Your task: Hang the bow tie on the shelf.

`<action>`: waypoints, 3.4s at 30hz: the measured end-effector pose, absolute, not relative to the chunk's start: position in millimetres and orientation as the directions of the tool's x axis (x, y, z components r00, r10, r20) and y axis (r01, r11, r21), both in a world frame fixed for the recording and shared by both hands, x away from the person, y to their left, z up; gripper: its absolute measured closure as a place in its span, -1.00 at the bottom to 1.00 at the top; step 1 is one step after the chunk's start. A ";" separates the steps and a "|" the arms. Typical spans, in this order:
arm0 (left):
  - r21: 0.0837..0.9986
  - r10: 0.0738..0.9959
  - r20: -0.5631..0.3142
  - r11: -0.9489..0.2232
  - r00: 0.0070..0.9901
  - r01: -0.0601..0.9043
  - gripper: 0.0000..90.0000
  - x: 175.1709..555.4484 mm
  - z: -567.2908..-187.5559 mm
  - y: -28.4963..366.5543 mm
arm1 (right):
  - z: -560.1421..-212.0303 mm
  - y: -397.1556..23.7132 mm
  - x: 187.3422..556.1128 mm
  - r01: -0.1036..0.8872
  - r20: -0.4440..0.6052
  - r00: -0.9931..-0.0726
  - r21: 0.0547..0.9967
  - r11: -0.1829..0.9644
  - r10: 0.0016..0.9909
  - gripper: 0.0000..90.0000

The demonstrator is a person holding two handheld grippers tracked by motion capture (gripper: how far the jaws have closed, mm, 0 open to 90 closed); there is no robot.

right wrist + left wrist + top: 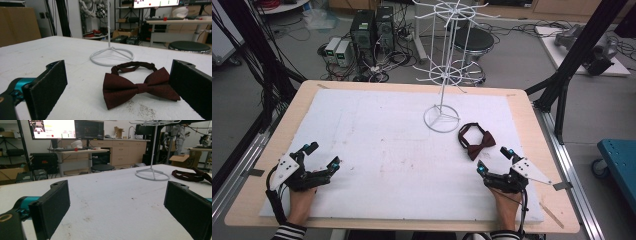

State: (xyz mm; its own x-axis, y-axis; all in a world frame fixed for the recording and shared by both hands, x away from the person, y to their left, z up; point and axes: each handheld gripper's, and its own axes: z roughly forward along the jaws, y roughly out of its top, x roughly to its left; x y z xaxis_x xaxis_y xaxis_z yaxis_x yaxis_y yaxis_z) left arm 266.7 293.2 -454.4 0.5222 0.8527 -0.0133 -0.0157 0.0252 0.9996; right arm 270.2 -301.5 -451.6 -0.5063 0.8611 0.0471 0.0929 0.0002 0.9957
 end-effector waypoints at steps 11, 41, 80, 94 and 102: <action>0.999 0.853 -0.011 0.025 0.523 -0.021 -0.85 266.4 -454.4 292.8 | -452.4 -301.0 266.4 0.059 0.027 -0.508 0.998 0.004 0.861 -0.97; 0.999 0.852 -0.008 0.023 0.523 -0.023 -0.85 266.5 -454.4 292.6 | -403.6 -306.8 288.4 0.134 -0.022 -0.593 0.983 0.126 0.805 -0.97; 1.000 0.852 -0.007 0.022 0.523 -0.022 -0.85 266.5 -454.3 292.5 | -371.1 -290.2 379.8 0.219 -0.154 -0.886 0.692 0.688 0.437 -0.97; 0.999 0.854 -0.008 0.024 0.521 -0.024 -0.85 266.3 -454.4 293.2 | -377.5 -283.9 407.8 0.194 -0.170 -0.930 0.528 0.827 0.327 -0.97; 0.999 0.853 -0.010 0.026 0.522 -0.024 -0.85 266.3 -454.5 292.7 | -389.8 -282.0 414.2 0.157 -0.170 -0.949 0.471 0.868 0.264 -0.96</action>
State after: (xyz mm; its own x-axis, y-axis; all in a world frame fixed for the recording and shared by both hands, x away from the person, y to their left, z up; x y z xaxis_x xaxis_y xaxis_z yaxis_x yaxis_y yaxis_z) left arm 266.3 292.7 -454.5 0.5224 0.8526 -0.0100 -0.0239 0.0263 0.9994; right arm 414.2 -282.0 -389.8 -0.9493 0.2643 -0.1701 0.1572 0.8678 0.4714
